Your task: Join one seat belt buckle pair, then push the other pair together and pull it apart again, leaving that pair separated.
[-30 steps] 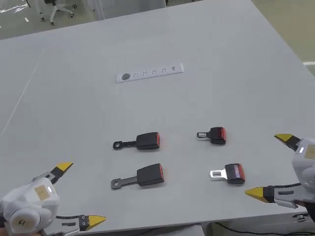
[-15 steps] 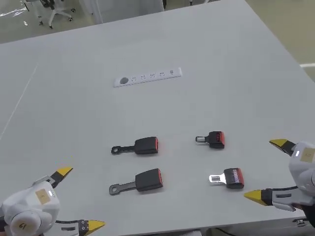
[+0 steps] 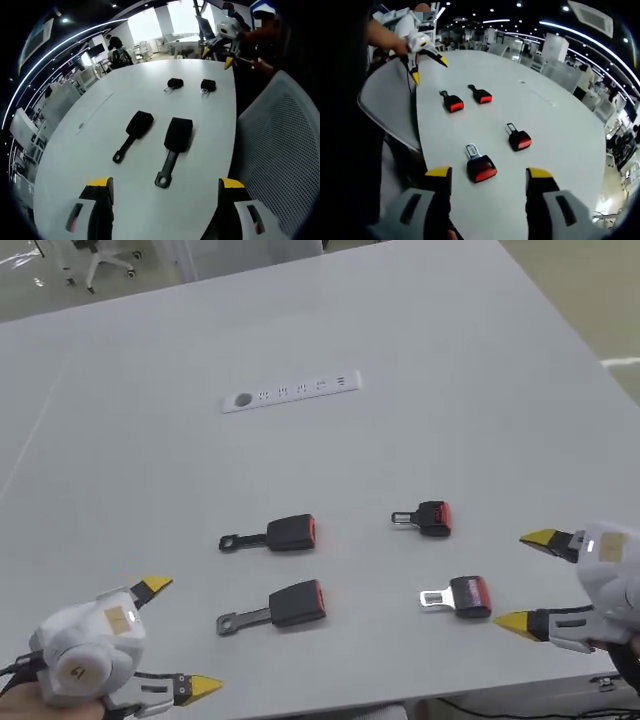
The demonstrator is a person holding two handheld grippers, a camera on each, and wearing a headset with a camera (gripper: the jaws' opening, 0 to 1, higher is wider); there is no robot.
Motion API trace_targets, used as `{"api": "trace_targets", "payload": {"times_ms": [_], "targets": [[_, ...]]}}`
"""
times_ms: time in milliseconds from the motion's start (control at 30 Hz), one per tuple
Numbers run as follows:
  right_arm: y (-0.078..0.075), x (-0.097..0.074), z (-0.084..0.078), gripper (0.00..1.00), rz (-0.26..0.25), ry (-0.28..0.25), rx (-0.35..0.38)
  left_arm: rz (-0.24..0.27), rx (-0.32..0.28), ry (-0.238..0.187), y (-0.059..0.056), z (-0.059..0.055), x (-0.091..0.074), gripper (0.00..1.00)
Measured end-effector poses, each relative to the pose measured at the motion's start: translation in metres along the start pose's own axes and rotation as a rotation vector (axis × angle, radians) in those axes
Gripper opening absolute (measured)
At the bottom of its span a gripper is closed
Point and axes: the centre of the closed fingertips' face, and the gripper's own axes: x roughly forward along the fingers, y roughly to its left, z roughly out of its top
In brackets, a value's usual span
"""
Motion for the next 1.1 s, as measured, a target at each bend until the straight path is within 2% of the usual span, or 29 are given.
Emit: {"api": "trace_targets", "payload": {"times_ms": [133,167,267,300,433,600,700,767,867,1000,1100], "targets": [[0.003,0.010,-0.001,0.55,0.059,0.016,-0.050,-0.087,0.036,0.035,-0.009,0.011,0.023,0.77],[0.004,0.016,-0.002,0.54,0.080,0.019,-0.070,-0.089,0.045,0.038,-0.009,0.012,0.026,0.76],[0.008,0.026,-0.009,0.49,0.132,0.057,-0.105,-0.144,0.100,0.048,-0.016,0.028,0.046,0.74],[0.006,0.030,-0.011,0.49,0.137,0.072,-0.122,-0.168,0.118,0.051,-0.019,0.034,0.053,0.72],[0.006,0.042,-0.013,0.49,0.169,0.089,-0.157,-0.215,0.155,0.083,-0.021,0.042,0.074,0.66],[0.008,0.054,-0.025,0.40,0.227,0.136,-0.156,-0.264,0.173,0.104,-0.021,0.044,0.094,0.65],[0.010,0.060,-0.029,0.40,0.245,0.152,-0.159,-0.275,0.192,0.134,-0.018,0.041,0.101,0.60],[0.011,0.063,-0.033,0.40,0.254,0.171,-0.172,-0.283,0.194,0.147,-0.017,0.040,0.104,0.59],[0.012,0.067,-0.033,0.40,0.266,0.173,-0.173,-0.313,0.249,0.155,-0.020,0.039,0.108,0.54],[0.012,0.074,-0.033,0.38,0.276,0.182,-0.182,-0.317,0.272,0.172,-0.020,0.036,0.111,0.54],[0.012,0.077,-0.033,0.36,0.283,0.193,-0.176,-0.341,0.294,0.177,-0.022,0.037,0.110,0.46]]}}
